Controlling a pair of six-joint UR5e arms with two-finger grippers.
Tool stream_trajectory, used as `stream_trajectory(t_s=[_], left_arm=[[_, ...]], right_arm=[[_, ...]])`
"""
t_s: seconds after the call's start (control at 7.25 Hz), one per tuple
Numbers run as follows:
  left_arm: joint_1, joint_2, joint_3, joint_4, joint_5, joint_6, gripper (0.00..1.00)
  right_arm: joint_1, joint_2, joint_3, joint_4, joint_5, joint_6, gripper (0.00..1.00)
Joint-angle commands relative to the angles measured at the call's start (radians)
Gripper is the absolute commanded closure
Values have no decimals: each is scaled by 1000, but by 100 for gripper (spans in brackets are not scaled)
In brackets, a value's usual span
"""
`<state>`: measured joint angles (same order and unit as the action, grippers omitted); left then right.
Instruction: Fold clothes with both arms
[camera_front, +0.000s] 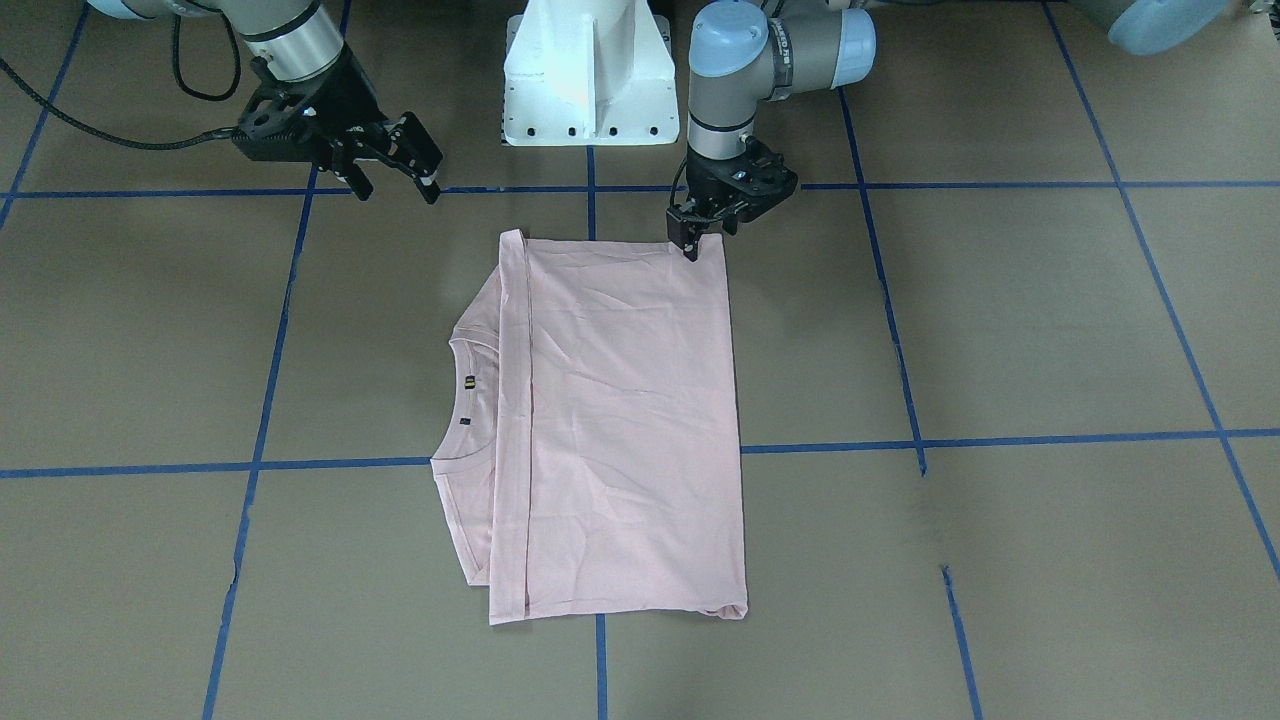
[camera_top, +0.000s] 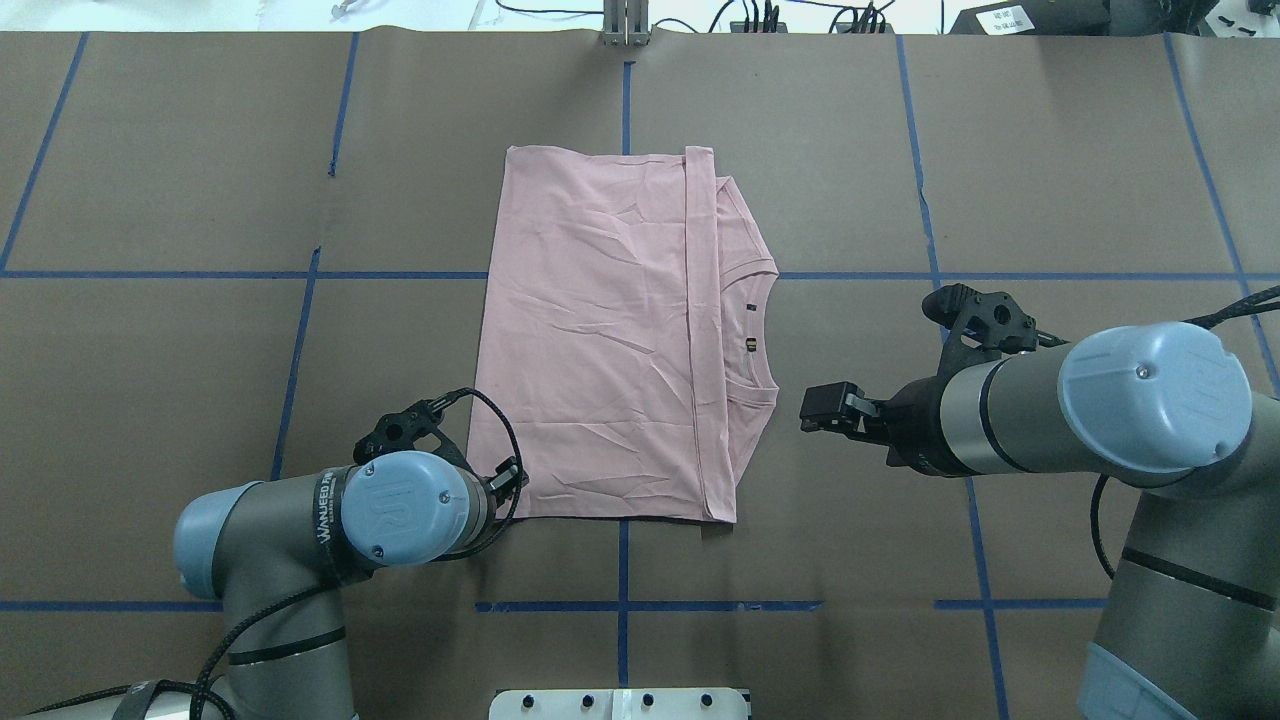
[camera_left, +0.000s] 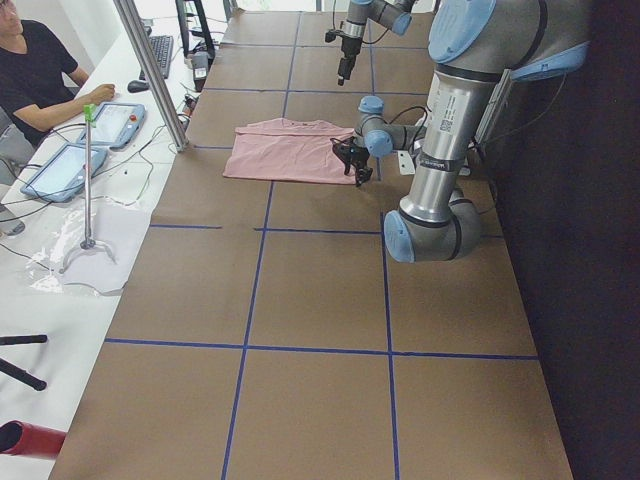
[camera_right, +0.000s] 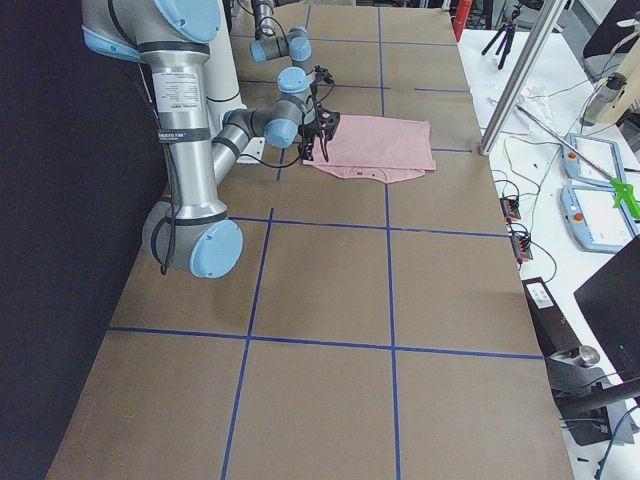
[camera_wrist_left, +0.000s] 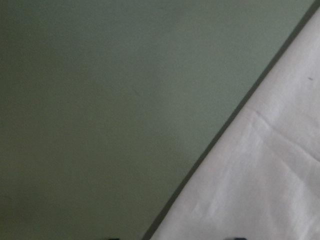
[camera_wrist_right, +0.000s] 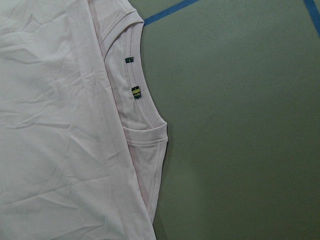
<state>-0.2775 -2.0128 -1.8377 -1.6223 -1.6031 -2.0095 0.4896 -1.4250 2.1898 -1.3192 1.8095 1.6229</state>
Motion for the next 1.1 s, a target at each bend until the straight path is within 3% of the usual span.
stream_trajectory(t_s=[0.0, 0.14, 0.28, 0.97], left_arm=[[0, 0, -3, -1, 2, 5, 80], [-2, 2, -3, -1, 2, 11, 95], [-2, 2, -8, -1, 2, 14, 100], [-11, 2, -99, 1, -3, 31, 100]], right_arm=[[6, 0, 4, 0, 1, -2, 0], [6, 0, 4, 0, 1, -2, 0], [6, 0, 4, 0, 1, -2, 0], [-31, -2, -31, -5, 8, 81, 0]])
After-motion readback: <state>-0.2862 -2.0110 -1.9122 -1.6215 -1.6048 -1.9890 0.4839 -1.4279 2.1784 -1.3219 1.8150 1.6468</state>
